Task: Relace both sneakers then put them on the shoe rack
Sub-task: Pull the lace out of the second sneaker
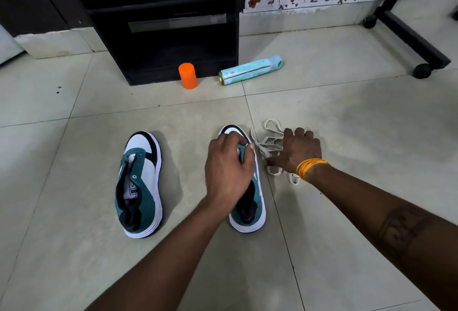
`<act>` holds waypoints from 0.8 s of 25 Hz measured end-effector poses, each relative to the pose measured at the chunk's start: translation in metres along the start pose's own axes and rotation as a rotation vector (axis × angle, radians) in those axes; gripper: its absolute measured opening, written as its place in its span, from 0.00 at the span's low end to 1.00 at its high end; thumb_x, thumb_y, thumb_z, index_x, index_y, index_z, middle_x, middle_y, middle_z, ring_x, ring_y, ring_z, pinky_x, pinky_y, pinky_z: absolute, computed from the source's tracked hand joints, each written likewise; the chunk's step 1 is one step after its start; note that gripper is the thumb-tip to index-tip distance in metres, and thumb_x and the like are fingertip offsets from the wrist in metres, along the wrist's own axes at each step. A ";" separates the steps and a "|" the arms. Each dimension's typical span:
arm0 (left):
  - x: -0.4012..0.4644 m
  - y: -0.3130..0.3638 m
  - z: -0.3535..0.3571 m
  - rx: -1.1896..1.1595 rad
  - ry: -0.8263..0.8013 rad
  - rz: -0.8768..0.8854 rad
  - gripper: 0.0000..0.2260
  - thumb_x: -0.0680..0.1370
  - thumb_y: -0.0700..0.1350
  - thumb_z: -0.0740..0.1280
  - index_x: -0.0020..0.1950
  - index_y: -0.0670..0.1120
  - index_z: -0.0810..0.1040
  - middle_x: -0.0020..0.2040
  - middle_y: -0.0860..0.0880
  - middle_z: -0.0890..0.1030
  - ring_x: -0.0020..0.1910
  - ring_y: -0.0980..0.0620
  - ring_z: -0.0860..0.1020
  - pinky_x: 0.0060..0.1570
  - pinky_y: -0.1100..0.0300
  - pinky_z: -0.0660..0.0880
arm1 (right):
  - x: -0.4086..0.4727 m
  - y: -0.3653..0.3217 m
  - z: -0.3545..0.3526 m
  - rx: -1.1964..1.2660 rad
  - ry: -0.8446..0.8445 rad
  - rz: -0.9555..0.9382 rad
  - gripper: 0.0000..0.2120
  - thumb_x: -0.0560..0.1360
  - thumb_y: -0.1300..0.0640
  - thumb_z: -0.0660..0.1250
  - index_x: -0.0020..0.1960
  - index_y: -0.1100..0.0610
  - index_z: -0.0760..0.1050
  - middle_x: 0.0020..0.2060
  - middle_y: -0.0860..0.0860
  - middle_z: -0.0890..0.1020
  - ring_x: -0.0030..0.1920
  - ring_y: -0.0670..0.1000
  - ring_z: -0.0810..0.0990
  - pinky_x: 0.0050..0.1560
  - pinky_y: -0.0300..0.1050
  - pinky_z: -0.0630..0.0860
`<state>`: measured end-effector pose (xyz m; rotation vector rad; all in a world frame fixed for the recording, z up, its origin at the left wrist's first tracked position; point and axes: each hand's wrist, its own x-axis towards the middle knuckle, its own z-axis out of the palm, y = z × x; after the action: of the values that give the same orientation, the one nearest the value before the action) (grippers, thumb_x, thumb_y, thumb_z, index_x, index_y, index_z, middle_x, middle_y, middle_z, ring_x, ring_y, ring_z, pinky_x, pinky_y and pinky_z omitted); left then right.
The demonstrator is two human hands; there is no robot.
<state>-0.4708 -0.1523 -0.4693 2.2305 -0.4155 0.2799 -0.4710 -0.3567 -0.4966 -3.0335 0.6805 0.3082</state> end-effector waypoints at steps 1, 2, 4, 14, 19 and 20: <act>0.009 0.003 0.005 0.005 -0.036 0.018 0.05 0.79 0.49 0.67 0.47 0.49 0.77 0.47 0.54 0.79 0.50 0.49 0.74 0.47 0.54 0.72 | 0.003 -0.001 -0.001 -0.025 -0.019 0.034 0.47 0.64 0.24 0.71 0.69 0.57 0.70 0.63 0.58 0.75 0.65 0.62 0.72 0.60 0.55 0.72; 0.017 0.006 0.010 0.017 -0.068 0.037 0.04 0.79 0.48 0.68 0.47 0.49 0.77 0.46 0.54 0.80 0.50 0.49 0.74 0.47 0.53 0.72 | 0.005 -0.003 0.000 -0.029 -0.035 0.056 0.47 0.64 0.23 0.69 0.68 0.58 0.70 0.63 0.58 0.76 0.65 0.62 0.72 0.61 0.55 0.72; 0.029 0.010 0.020 0.050 -0.117 0.086 0.05 0.78 0.48 0.67 0.45 0.48 0.78 0.44 0.52 0.81 0.49 0.48 0.75 0.47 0.51 0.74 | 0.009 -0.007 0.000 -0.006 -0.043 0.056 0.44 0.66 0.24 0.70 0.66 0.58 0.73 0.62 0.57 0.77 0.65 0.61 0.73 0.61 0.54 0.72; 0.106 0.005 0.055 0.262 -0.484 0.164 0.11 0.77 0.41 0.65 0.57 0.49 0.83 0.54 0.49 0.85 0.59 0.44 0.77 0.54 0.51 0.76 | 0.036 -0.007 0.017 0.218 0.091 -0.105 0.10 0.75 0.52 0.70 0.51 0.58 0.80 0.46 0.58 0.84 0.47 0.63 0.83 0.41 0.47 0.73; 0.132 0.028 0.056 -0.296 -0.554 -0.153 0.15 0.79 0.37 0.61 0.55 0.47 0.86 0.54 0.53 0.87 0.55 0.56 0.82 0.52 0.65 0.75 | 0.024 0.021 -0.018 0.598 0.071 -0.166 0.11 0.72 0.54 0.72 0.35 0.56 0.74 0.30 0.52 0.79 0.35 0.57 0.79 0.35 0.50 0.72; 0.135 0.035 0.055 -0.422 -0.573 -0.221 0.16 0.79 0.38 0.60 0.54 0.47 0.87 0.54 0.53 0.87 0.57 0.57 0.82 0.52 0.66 0.75 | 0.016 0.026 -0.030 0.703 0.074 -0.193 0.11 0.73 0.55 0.73 0.35 0.57 0.76 0.29 0.52 0.80 0.33 0.53 0.79 0.36 0.49 0.74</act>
<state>-0.3566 -0.2432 -0.4346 1.8826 -0.4702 -0.5321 -0.4622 -0.3884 -0.4692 -2.4103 0.3797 -0.0484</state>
